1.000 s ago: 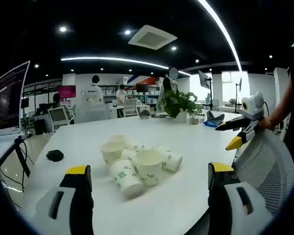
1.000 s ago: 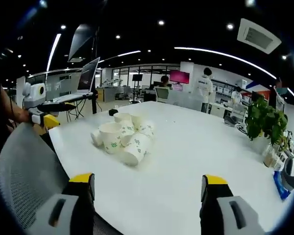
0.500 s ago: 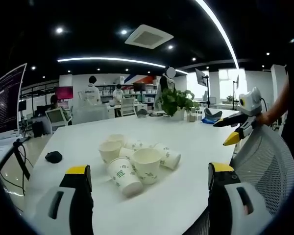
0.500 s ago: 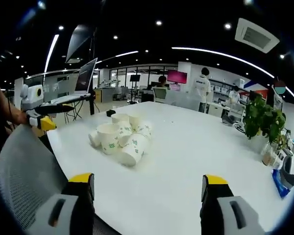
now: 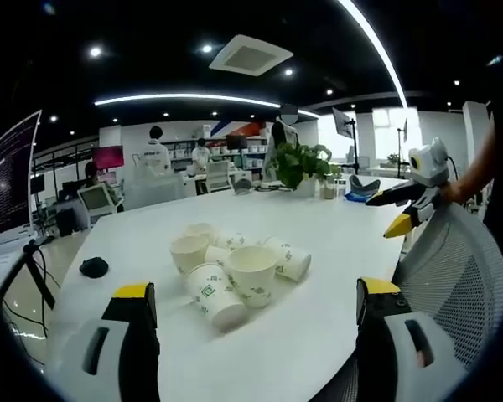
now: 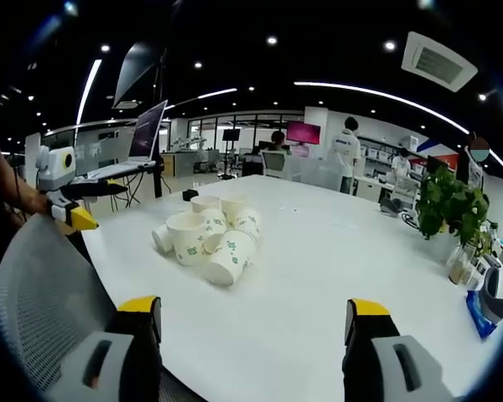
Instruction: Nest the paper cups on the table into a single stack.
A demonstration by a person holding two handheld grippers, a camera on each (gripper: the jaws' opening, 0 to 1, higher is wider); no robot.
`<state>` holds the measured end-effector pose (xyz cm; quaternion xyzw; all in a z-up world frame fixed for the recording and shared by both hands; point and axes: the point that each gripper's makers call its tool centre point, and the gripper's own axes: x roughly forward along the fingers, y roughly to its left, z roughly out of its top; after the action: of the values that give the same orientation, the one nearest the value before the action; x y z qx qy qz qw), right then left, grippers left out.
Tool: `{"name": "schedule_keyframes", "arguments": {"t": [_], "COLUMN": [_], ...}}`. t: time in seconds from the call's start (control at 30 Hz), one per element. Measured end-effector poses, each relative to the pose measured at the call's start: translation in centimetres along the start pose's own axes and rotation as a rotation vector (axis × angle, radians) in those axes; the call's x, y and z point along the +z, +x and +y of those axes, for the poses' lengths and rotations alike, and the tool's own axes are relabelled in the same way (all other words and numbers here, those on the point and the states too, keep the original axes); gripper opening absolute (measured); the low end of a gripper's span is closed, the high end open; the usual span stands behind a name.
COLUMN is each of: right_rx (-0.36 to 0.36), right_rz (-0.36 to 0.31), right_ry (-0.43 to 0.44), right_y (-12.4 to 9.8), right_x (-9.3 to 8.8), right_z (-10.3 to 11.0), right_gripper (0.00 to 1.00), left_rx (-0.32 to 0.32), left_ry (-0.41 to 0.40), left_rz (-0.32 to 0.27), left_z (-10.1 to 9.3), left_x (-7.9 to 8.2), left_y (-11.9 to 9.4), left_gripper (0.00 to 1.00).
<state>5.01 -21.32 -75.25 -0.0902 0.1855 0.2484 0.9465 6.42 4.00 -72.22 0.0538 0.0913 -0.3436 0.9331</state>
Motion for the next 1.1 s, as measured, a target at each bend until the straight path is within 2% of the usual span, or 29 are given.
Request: {"name": "schedule_keyframes", "arguments": {"t": [0.43, 0.6, 0.9, 0.97, 1.1], "right_rx": [-0.003, -0.012, -0.034, -0.04, -0.045], "right_rz": [-0.004, -0.003, -0.008, -0.01, -0.011], "right_ry": [-0.003, -0.009, -0.012, -0.01, -0.01], "right_y": [0.0, -0.1, -0.2, -0.2, -0.3], "right_x": [0.1, 0.2, 0.4, 0.5, 0.5], "right_z": [0.0, -0.1, -0.4, -0.5, -0.6], "right_gripper": [0.92, 0.92, 0.93, 0.92, 0.92], "left_rx": [0.023, 0.049, 0.043, 0.038, 0.001], "left_ry": [-0.005, 0.068, 0.059, 0.053, 0.058], "left_rz": [0.022, 0.079, 0.07, 0.071, 0.075], "left_z": [0.5, 1.2, 2.7, 3.0, 3.3], "left_x": [-0.2, -0.7, 0.8, 0.9, 1.3], "left_y": [0.0, 0.3, 2.4, 3.0, 4.4], "left_gripper": [0.99, 0.99, 0.99, 0.96, 0.84]}}
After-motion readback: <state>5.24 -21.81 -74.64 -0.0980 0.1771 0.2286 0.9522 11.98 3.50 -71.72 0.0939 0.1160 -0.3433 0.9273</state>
